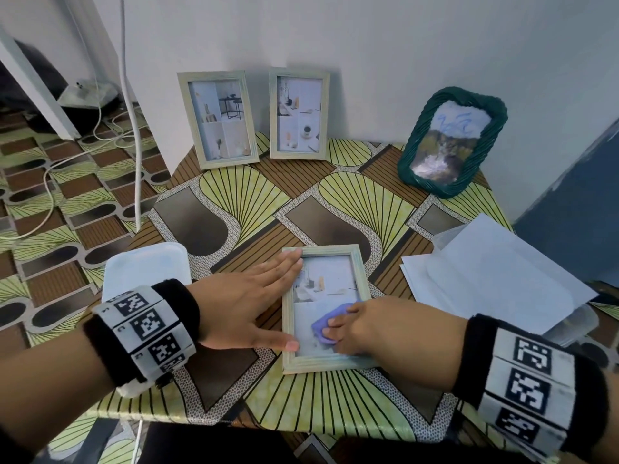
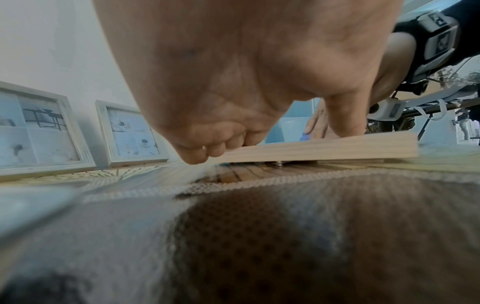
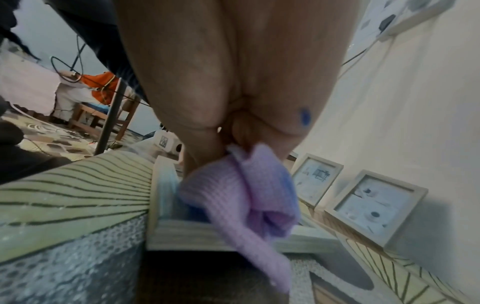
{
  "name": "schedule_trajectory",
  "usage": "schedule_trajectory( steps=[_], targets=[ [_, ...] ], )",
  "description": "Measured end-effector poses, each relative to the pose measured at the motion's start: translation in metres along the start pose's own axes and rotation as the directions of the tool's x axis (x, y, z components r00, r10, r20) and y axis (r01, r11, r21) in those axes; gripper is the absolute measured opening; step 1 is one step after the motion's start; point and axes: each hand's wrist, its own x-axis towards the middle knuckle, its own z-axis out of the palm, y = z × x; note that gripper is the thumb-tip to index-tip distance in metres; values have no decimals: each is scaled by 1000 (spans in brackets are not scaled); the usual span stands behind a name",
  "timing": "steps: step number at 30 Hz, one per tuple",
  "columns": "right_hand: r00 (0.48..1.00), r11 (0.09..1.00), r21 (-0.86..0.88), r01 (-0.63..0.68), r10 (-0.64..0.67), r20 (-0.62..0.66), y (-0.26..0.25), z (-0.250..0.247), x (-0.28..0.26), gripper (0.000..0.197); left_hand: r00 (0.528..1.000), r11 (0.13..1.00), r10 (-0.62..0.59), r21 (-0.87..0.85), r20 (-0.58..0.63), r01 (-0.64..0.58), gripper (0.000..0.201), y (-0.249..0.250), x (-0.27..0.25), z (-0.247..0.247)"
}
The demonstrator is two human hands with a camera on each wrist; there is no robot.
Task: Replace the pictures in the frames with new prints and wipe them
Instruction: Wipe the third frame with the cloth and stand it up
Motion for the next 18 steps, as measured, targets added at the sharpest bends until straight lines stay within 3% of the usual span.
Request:
schedule_trajectory(
  steps=[4,8,11,18],
  targets=[
    [984,987,27,-156,158,-85,-5,4,-3,36,1000,1000,1,4,-10,-1,113,1,-1,0],
    [961,972,-8,-234,230,-154,-4,1,6,33,1000,1000,-20,-4,-2,20,113,3,-2,0],
    [936,941,69,-331,337,-104,3,-11,20,21,999,999,-32,-7,2,32,115,5,-2,-1],
    [926,939,24,-343,342,-158,25,-33,44,21,999,999,-36,-3,21,37,115,4,-2,-3]
  ],
)
